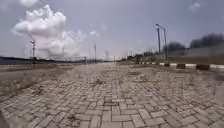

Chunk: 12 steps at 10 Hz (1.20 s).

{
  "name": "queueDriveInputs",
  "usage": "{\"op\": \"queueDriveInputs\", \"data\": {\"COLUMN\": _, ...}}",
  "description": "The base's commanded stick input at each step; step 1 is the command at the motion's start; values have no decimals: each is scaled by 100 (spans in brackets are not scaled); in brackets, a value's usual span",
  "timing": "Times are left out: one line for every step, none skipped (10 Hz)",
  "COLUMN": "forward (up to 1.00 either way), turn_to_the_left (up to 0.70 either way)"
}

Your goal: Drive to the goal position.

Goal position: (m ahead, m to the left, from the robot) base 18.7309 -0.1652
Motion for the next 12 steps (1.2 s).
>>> {"op": "queueDriveInputs", "data": {"forward": 85, "turn_to_the_left": 0}}
{"op": "queueDriveInputs", "data": {"forward": 95, "turn_to_the_left": 0}}
{"op": "queueDriveInputs", "data": {"forward": 100, "turn_to_the_left": 0}}
{"op": "queueDriveInputs", "data": {"forward": 100, "turn_to_the_left": 0}}
{"op": "queueDriveInputs", "data": {"forward": 100, "turn_to_the_left": 0}}
{"op": "queueDriveInputs", "data": {"forward": 100, "turn_to_the_left": 0}}
{"op": "queueDriveInputs", "data": {"forward": 100, "turn_to_the_left": 0}}
{"op": "queueDriveInputs", "data": {"forward": 100, "turn_to_the_left": 0}}
{"op": "queueDriveInputs", "data": {"forward": 100, "turn_to_the_left": 0}}
{"op": "queueDriveInputs", "data": {"forward": 100, "turn_to_the_left": 0}}
{"op": "queueDriveInputs", "data": {"forward": 100, "turn_to_the_left": 0}}
{"op": "queueDriveInputs", "data": {"forward": 100, "turn_to_the_left": 0}}
